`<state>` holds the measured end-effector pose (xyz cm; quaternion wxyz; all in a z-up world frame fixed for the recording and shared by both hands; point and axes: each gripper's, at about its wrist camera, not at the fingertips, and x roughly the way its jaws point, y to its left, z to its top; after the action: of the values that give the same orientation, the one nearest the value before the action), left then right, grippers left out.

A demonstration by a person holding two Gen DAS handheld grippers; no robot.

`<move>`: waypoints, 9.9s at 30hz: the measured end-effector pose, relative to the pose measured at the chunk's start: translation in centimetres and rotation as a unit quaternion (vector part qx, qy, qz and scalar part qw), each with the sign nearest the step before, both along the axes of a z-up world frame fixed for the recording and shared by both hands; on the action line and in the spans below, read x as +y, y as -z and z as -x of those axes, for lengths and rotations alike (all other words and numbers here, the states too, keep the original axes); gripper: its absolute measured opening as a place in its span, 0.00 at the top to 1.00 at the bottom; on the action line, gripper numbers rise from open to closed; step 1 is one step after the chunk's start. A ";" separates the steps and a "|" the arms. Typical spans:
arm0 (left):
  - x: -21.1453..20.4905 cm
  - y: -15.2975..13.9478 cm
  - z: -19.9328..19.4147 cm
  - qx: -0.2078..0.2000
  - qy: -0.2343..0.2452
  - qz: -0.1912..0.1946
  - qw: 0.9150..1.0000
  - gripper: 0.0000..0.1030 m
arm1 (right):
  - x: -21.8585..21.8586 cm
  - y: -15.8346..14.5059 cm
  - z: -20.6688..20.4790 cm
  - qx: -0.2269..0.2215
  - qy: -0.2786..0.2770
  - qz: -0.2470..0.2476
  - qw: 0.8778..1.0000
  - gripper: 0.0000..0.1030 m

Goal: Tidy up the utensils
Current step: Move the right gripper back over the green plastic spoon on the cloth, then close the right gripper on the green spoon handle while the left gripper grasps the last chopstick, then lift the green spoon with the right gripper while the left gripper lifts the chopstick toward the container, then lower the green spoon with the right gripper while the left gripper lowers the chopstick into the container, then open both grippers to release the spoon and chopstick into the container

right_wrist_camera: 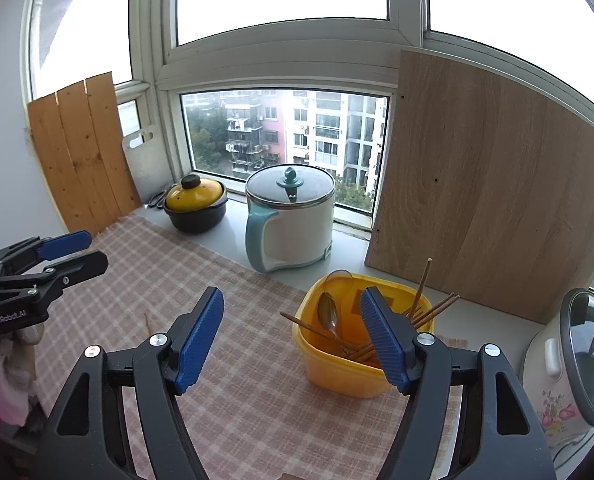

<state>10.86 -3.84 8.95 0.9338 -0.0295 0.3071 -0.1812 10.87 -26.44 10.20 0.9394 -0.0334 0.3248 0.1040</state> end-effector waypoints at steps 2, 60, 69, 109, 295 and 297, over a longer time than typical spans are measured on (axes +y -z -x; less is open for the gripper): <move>0.9 0.6 0.3 0.006 -0.009 -0.001 1.000 0.39 | 0.8 0.4 0.2 0.005 -0.007 -0.001 1.000 0.31; 2.5 21.7 -6.8 0.223 -0.075 -0.174 0.956 0.39 | 5.8 15.5 -2.5 0.227 -0.047 -0.041 0.972 0.39; 2.5 21.6 -4.3 0.188 -0.029 -0.211 0.959 0.56 | 5.5 15.5 -1.6 0.231 -0.051 -0.047 0.971 0.39; 8.5 21.4 -7.6 0.241 -0.046 -0.083 0.966 0.90 | 13.4 21.1 -5.6 0.289 -0.099 0.019 0.952 0.85; -15.3 -1.2 -10.4 0.038 0.119 0.046 0.991 0.97 | -9.6 3.4 -9.4 0.024 0.042 -0.045 0.998 0.95; -15.1 -1.4 -9.9 0.035 0.120 0.045 0.991 0.97 | -9.7 3.2 -8.8 0.024 0.045 -0.047 0.998 0.95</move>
<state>20.72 -18.92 10.38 0.8919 -0.0411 0.3319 -0.3043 19.64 -36.10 6.97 0.9357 0.0281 0.3431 0.0778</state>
